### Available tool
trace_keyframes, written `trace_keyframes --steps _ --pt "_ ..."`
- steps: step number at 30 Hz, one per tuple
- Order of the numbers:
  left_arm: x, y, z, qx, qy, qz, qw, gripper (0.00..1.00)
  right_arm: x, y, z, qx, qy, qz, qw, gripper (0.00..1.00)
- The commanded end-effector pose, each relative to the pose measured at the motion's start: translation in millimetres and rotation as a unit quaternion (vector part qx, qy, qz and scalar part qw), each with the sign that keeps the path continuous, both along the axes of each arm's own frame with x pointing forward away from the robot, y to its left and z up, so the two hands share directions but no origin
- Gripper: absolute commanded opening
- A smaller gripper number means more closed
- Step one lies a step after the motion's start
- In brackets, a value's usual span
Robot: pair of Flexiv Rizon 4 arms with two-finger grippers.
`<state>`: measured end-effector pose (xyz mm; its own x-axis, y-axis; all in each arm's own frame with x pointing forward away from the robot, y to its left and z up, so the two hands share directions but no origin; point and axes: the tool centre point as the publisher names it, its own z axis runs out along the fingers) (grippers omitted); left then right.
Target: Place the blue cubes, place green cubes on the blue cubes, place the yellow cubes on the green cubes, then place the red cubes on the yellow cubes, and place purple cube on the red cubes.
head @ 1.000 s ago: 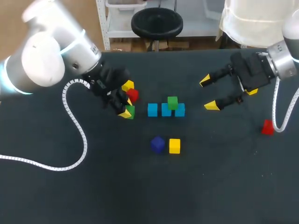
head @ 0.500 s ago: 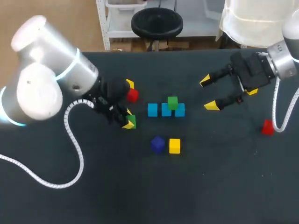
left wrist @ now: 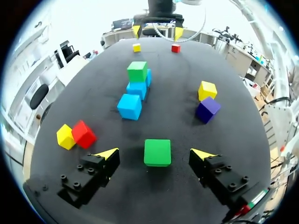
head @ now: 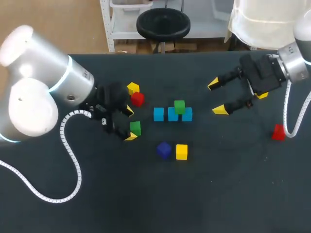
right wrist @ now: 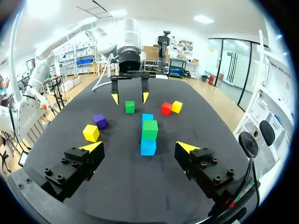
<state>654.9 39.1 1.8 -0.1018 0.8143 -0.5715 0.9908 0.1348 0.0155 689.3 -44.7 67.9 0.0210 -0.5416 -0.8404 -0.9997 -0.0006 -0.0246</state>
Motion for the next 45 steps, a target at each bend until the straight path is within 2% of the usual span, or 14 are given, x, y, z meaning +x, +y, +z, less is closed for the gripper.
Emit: trace_keyframes --steps 1,8,19,23,27,32,38,41,43,45 --pt "0.1 5 1.0 -0.025 -0.004 -0.021 0.999 1.00 -0.3 0 0 0.001 -0.001 0.000 1.000 1.00" --pt "3.9 1 -0.9 -0.057 0.005 -0.037 0.998 1.00 -0.3 0 0 0.001 -0.001 0.000 1.000 1.00" --pt "7.6 -4 -2.0 -0.058 0.017 -0.048 0.997 0.96 -0.3 0 0 0.001 -0.001 0.000 1.000 1.00" --pt "7.9 -4 -2.0 -0.056 0.017 -0.048 0.997 0.85 -0.3 0 0 0.001 -0.001 0.000 1.000 1.00" --pt "7.9 -4 -3.5 -0.054 0.019 -0.047 0.997 0.84 -0.3 0 0 0.001 -0.001 0.000 1.000 1.00" --pt "7.5 -5 -4.4 -0.054 0.021 -0.046 0.997 0.77 -0.3 0 0 0.001 -0.001 0.000 1.000 1.00" --pt "8.0 -8 -6.3 -0.051 0.023 -0.049 0.997 0.81 -0.3 0 0 0.001 -0.001 0.000 1.000 1.00" --pt "8.5 -9 -6.3 -0.050 0.023 -0.051 0.997 0.78 -0.3 0 0 0.001 -0.001 0.000 1.000 1.00" --pt "8.7 -10 -6.5 -0.049 0.024 -0.052 0.997 0.73 -0.3 0 0 0.001 -0.001 0.000 1.000 1.00" --pt "8.7 -10 -7.0 -0.049 0.024 -0.053 0.997 0.48 -0.3 0 0 0.001 -0.001 0.000 1.000 1.00"
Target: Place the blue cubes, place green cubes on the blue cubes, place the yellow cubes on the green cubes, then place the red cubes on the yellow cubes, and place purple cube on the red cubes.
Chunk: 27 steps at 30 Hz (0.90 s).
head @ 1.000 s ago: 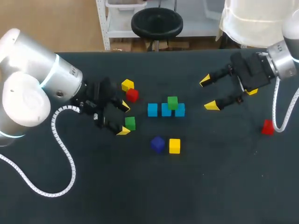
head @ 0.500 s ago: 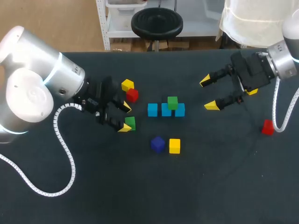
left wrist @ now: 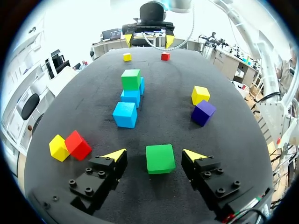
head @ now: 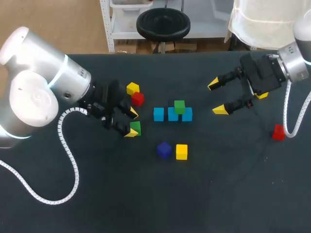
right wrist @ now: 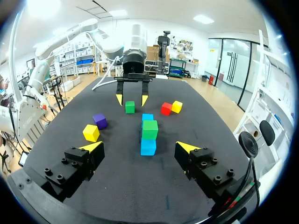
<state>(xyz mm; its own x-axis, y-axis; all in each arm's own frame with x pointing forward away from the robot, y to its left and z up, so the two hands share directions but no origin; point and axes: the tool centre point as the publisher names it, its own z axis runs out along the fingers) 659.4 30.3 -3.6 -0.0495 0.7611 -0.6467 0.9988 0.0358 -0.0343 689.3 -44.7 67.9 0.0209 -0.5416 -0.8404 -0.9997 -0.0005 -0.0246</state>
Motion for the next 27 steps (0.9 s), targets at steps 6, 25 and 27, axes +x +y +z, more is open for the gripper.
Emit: trace_keyframes --steps 6,25,27 --pt "2.5 1 -1.3 0.002 0.003 -0.001 1.000 0.00 -0.3 0 0 0.001 -0.001 0.000 1.000 1.00" --pt "16.7 -19 38.8 0.013 -0.040 -0.016 0.999 0.00 -0.3 0 0 0.001 -0.001 0.000 1.000 1.00" --pt "19.4 -25 44.1 0.011 -0.046 -0.016 0.999 0.00 -0.3 0 0 0.001 -0.001 0.000 1.000 1.00"
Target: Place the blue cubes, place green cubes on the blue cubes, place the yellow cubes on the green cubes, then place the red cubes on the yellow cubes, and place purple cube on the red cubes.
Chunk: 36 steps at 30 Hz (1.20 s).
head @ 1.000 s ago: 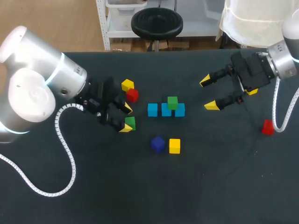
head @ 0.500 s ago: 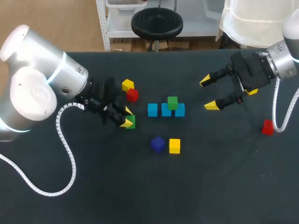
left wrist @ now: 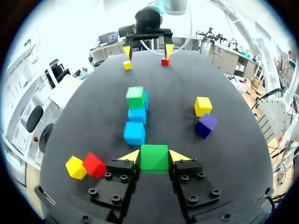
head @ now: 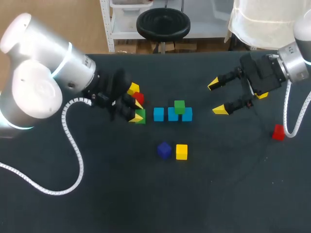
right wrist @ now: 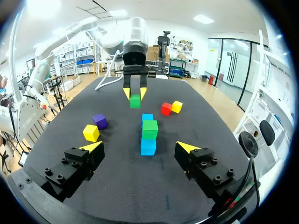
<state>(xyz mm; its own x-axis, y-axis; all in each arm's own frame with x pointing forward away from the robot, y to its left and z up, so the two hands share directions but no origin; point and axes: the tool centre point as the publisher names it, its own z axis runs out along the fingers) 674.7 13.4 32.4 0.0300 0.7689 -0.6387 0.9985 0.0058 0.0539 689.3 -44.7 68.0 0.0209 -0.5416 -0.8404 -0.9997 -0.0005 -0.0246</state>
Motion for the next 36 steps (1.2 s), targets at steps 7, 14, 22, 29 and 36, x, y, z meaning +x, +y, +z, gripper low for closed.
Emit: trace_keyframes --steps 7,14,22,29,36 --pt "17.5 -25 13.6 0.000 -0.006 -0.001 1.000 0.00 -0.3 0 0 0.001 -0.001 0.000 1.000 1.00" --pt "33.9 -45 10.9 0.003 -0.004 -0.014 1.000 0.00 -0.3 0 0 0.001 -0.001 0.000 1.000 1.00" --pt "42.2 -56 8.2 0.001 -0.007 -0.015 1.000 0.00 -0.3 0 0 0.001 -0.001 0.000 1.000 1.00" --pt "42.4 -56 2.6 -0.003 -0.006 0.001 1.000 0.00 -0.3 0 0 0.001 -0.001 0.000 1.000 1.00" --pt "40.3 -61 -3.0 -0.007 -0.004 0.004 1.000 0.00 -0.3 0 0 0.001 -0.001 0.000 1.000 1.00"
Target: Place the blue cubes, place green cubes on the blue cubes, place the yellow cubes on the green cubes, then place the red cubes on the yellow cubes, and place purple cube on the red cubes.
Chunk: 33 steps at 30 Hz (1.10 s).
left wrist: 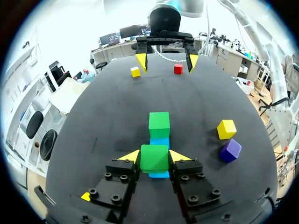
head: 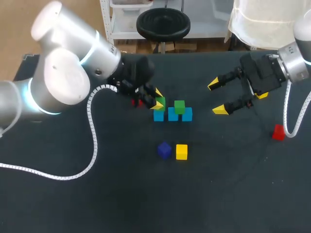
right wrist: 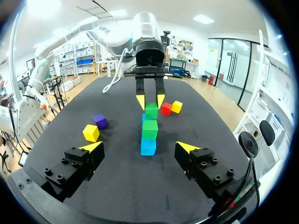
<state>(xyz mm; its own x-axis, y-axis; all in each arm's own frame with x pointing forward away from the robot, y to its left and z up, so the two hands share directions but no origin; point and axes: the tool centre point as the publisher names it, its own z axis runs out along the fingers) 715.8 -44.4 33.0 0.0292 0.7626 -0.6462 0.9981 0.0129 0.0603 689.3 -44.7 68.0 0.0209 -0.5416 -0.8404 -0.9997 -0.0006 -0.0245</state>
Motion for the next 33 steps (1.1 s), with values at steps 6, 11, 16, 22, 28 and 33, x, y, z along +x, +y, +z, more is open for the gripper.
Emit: trace_keyframes --steps 6,11,16,22,28,33 --pt "-2.6 -5.4 -5.4 -0.004 -0.005 0.005 1.000 0.00 -0.3 -0.1 -0.2 0.001 -0.001 0.000 1.000 1.00" --pt "-0.7 -7.6 -6.7 -0.006 -0.004 0.006 1.000 0.00 -0.3 -0.1 -0.2 0.001 -0.001 0.000 1.000 1.00" --pt "0.1 -10.3 -6.5 -0.008 -0.003 0.003 1.000 0.00 -0.3 -0.1 -0.2 0.001 -0.001 0.000 1.000 1.00" --pt "0.4 -11.5 -5.6 -0.011 -0.004 -0.001 1.000 0.00 -0.3 -0.1 -0.2 0.001 -0.001 0.000 1.000 1.00" --pt "0.8 -11.8 -7.7 -0.010 0.000 -0.002 1.000 0.00 -0.3 -0.1 -0.2 0.001 -0.001 0.000 1.000 1.00" --pt "1.6 -11.7 -7.9 -0.008 0.000 -0.003 1.000 0.00 -0.3 -0.1 -0.2 0.001 -0.001 0.000 1.000 1.00"
